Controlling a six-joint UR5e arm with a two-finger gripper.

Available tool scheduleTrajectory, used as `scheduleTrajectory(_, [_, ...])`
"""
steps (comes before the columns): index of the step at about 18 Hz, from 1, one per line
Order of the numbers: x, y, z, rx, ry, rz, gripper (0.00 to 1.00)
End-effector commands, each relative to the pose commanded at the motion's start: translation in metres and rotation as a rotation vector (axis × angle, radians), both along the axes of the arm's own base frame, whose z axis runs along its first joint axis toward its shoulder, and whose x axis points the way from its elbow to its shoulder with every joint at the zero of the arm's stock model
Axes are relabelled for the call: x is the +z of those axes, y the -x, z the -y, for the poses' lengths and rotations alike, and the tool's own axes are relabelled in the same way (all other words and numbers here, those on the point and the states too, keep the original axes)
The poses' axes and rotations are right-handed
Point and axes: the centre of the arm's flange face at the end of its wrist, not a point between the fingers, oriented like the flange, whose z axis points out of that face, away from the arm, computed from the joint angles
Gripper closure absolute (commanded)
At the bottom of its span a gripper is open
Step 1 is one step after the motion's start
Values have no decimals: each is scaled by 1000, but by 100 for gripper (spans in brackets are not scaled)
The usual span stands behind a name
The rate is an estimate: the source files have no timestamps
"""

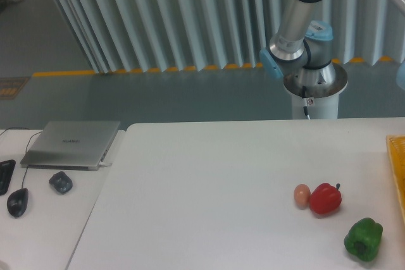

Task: Place the triangular bread on the table

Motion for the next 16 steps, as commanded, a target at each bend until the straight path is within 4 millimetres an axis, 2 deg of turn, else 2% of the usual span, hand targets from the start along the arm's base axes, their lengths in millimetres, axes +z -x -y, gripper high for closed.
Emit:
scheduleTrajectory(5, [-8, -2, 0, 0, 6, 14, 1])
scheduleTrajectory(8, [-12, -3, 0, 0, 14, 21, 32])
scheduleTrajectory(9, [-16, -4, 0, 0, 16, 26, 40])
scheduleTrajectory(11, [-17, -4, 1, 2, 26, 26, 44])
scheduleTrajectory(12, [-15, -3, 1, 7, 30, 21, 56])
scheduleTrajectory(13, [-11, -2, 1, 11, 28, 15, 63])
scheduleTrajectory(16, [-2, 1, 1, 22, 30, 26, 64])
